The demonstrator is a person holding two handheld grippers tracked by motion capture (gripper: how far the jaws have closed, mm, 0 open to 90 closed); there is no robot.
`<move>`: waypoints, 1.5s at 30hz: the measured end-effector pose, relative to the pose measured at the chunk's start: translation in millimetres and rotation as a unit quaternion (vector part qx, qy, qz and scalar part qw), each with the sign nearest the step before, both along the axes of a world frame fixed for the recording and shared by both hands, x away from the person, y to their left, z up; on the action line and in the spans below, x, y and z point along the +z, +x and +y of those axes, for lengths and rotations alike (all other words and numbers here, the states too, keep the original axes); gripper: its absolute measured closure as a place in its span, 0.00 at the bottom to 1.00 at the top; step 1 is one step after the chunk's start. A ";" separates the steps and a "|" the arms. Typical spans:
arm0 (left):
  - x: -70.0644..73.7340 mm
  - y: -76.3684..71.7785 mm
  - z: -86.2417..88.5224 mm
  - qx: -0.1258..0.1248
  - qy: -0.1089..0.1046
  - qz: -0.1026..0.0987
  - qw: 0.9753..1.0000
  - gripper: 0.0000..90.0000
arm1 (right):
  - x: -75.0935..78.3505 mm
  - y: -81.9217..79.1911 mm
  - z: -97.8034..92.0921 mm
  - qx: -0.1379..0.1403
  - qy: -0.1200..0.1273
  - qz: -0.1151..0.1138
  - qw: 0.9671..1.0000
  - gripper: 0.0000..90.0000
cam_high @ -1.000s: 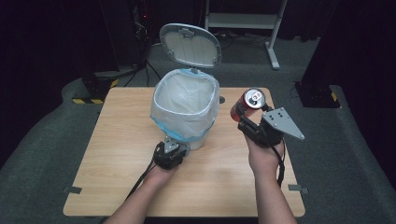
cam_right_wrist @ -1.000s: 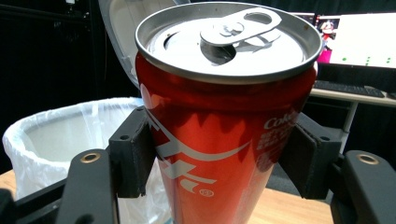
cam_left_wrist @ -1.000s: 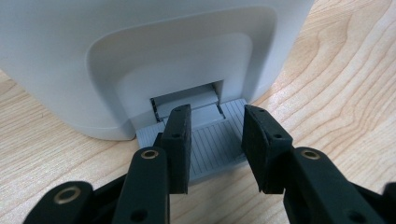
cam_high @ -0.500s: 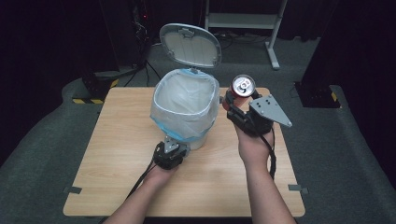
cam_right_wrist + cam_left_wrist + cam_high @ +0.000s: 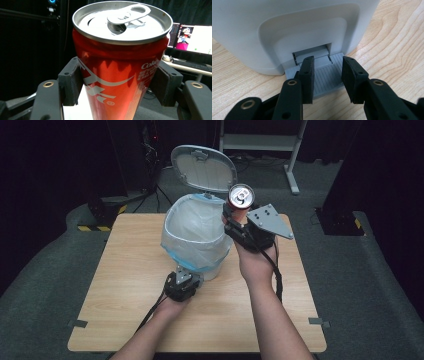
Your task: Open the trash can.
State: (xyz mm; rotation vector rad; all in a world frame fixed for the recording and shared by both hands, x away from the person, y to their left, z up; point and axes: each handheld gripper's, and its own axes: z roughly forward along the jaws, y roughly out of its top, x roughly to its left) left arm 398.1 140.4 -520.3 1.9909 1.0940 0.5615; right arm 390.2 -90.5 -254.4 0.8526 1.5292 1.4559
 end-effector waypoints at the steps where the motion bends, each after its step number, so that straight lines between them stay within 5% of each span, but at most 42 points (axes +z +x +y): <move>1: -0.1 -0.1 -0.2 0.000 -0.001 0.000 1.000 0.70 | 1.3 0.8 1.9 0.004 0.007 0.000 1.000 0.38; 26: -0.2 -0.5 0.0 -0.006 -0.001 0.007 1.000 0.70 | 9.9 46.1 87.0 0.038 -0.002 0.016 0.999 0.38; 40: 0.3 -0.2 0.8 -0.005 0.006 0.003 1.000 0.70 | 3.5 71.7 93.4 0.023 -0.007 0.042 0.999 0.37; 45: 0.2 -0.3 0.7 -0.006 0.005 0.004 1.000 0.69 | 4.3 76.1 93.6 0.025 -0.001 0.061 0.998 0.25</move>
